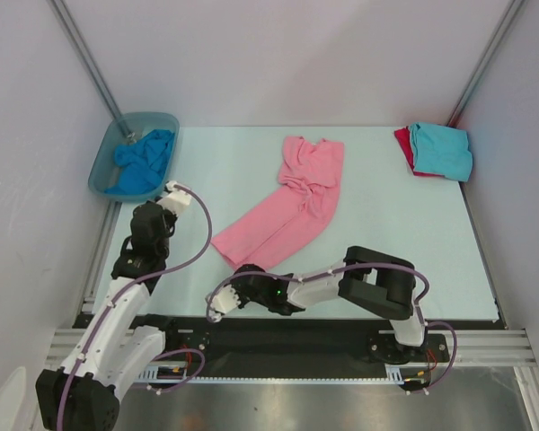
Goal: Fold and stack the t-shirts
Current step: Fold the tshirt
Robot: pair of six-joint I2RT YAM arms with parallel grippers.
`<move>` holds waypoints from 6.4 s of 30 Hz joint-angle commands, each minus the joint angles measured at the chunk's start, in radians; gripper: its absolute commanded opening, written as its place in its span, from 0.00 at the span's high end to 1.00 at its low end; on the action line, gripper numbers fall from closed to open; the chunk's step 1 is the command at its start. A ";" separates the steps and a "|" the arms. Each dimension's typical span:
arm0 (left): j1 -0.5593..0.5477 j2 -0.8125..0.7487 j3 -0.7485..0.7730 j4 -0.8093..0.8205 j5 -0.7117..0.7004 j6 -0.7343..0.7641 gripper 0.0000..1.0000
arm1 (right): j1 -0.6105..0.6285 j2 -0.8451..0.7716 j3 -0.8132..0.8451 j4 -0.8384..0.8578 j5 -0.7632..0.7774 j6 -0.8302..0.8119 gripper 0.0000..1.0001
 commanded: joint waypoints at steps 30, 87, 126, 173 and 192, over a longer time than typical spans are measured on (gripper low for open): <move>0.010 0.138 0.146 -0.060 0.119 0.064 1.00 | -0.144 -0.564 -0.080 -1.091 -0.359 0.323 1.00; -0.533 0.173 0.068 -0.402 0.683 0.148 0.00 | -0.461 -0.952 -0.207 -0.797 -0.495 0.675 0.00; -0.797 0.180 -0.095 0.135 0.116 0.097 0.00 | -0.524 -1.135 -0.358 -0.818 0.000 0.415 0.00; -0.761 0.394 0.171 0.188 0.402 0.455 0.05 | -0.673 -0.733 0.142 -1.147 -0.431 0.299 0.00; -0.827 0.205 -0.130 0.155 0.565 0.202 0.04 | -0.580 -0.864 -0.178 -1.122 -0.661 0.384 0.00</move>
